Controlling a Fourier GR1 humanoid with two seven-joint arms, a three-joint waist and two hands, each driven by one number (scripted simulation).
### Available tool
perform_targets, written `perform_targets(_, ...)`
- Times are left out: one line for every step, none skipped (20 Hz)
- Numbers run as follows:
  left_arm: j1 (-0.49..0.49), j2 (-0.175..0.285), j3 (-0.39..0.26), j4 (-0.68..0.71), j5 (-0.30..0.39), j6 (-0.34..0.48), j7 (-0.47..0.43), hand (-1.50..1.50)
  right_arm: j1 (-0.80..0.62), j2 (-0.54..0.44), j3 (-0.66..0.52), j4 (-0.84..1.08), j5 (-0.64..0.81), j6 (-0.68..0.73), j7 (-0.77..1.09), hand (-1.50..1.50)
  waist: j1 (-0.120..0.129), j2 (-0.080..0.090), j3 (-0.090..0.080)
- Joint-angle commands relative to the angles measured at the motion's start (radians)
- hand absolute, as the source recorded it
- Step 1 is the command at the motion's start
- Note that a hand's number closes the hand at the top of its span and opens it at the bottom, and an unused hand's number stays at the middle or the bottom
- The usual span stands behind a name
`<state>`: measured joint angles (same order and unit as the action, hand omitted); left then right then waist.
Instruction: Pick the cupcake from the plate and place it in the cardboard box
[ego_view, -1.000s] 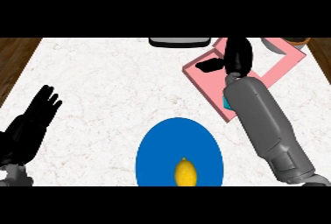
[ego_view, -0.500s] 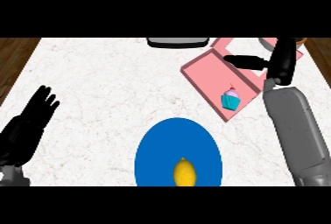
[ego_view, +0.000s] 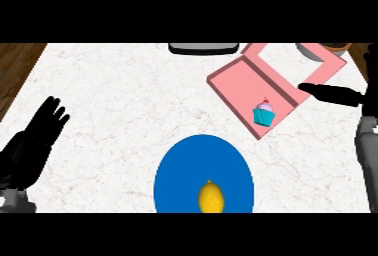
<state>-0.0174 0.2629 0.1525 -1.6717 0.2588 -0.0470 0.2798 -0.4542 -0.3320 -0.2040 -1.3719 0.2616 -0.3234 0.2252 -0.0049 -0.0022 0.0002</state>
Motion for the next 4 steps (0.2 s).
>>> perform_targets(-0.078,0.015,0.040,0.091,0.003,-0.019,0.002,0.00,0.041,-0.036,-0.019,-0.047,-0.023,0.059,0.015,-1.50,0.003,0.002,0.000)
perform_targets(0.005,-0.010,0.025,0.027,-0.002,-0.028,-0.028,0.00,0.076,-0.060,-0.065,-0.061,-0.069,0.084,-0.026,-1.50,0.005,0.001,0.000)
perform_targets(0.008,-0.023,0.015,0.037,-0.013,-0.035,-0.046,0.00,0.115,-0.014,-0.029,-0.068,-0.047,0.065,-0.050,-1.50,0.005,0.002,0.000)
perform_targets(0.058,0.006,0.032,-0.103,0.022,-0.030,0.068,0.00,0.095,-0.046,-0.056,-0.066,-0.048,0.066,-0.039,-1.50,0.009,0.001,0.000)
